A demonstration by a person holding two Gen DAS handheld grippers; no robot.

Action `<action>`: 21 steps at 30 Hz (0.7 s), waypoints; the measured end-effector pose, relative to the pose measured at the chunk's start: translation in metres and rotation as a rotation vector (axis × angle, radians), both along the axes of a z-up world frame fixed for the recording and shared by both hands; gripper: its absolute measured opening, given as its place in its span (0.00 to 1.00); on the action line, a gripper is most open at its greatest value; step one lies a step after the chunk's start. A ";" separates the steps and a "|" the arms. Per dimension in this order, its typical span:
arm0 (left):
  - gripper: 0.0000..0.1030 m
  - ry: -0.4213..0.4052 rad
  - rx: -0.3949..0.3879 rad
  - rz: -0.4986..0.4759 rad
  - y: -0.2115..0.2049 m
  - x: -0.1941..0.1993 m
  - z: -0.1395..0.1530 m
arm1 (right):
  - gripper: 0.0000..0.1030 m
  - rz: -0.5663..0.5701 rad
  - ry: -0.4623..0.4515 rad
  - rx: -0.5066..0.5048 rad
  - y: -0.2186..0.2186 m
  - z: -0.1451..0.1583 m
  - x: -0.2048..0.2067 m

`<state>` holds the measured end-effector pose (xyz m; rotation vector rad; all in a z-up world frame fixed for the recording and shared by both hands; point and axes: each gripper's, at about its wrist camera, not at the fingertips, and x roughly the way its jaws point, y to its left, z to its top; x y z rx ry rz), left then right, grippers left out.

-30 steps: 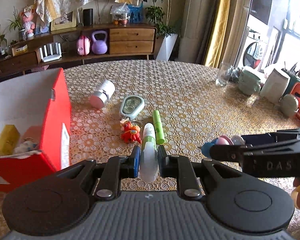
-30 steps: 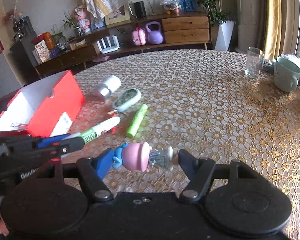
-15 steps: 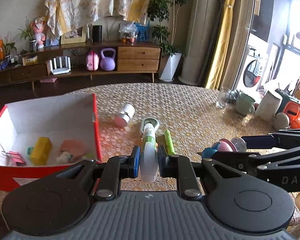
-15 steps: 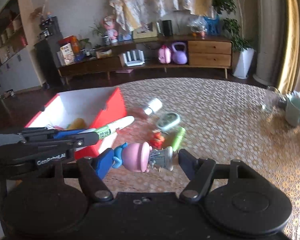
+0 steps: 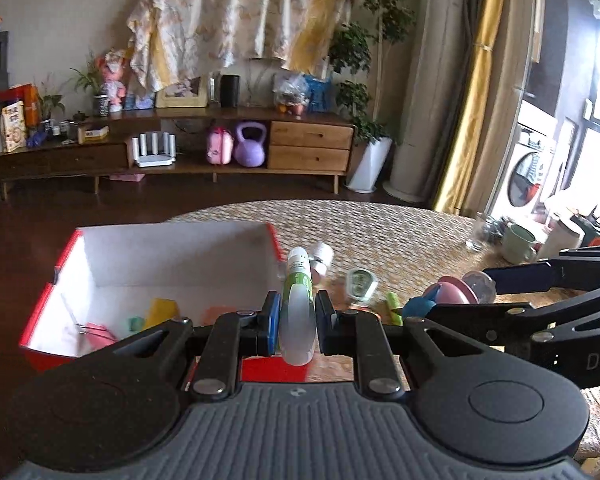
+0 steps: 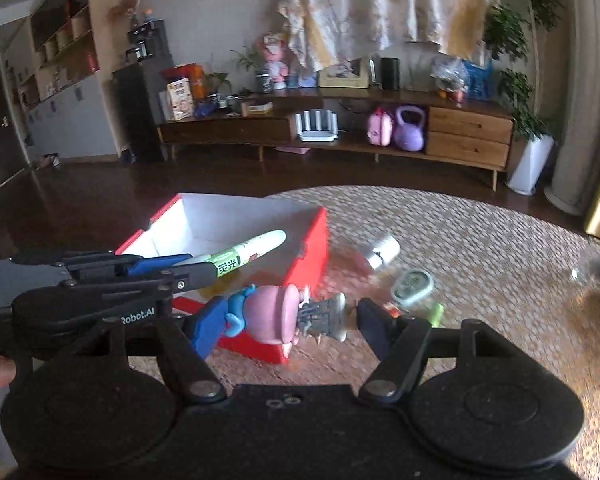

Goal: Organize rigid objects
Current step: 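Carry marker with left tool while right tool carries pink figure over red box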

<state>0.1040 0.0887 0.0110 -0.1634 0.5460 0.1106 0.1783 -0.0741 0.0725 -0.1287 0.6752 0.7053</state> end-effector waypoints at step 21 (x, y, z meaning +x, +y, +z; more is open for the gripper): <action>0.17 0.089 -0.010 0.111 0.128 0.024 -0.023 | 0.68 0.086 0.023 -0.093 0.100 -0.033 0.042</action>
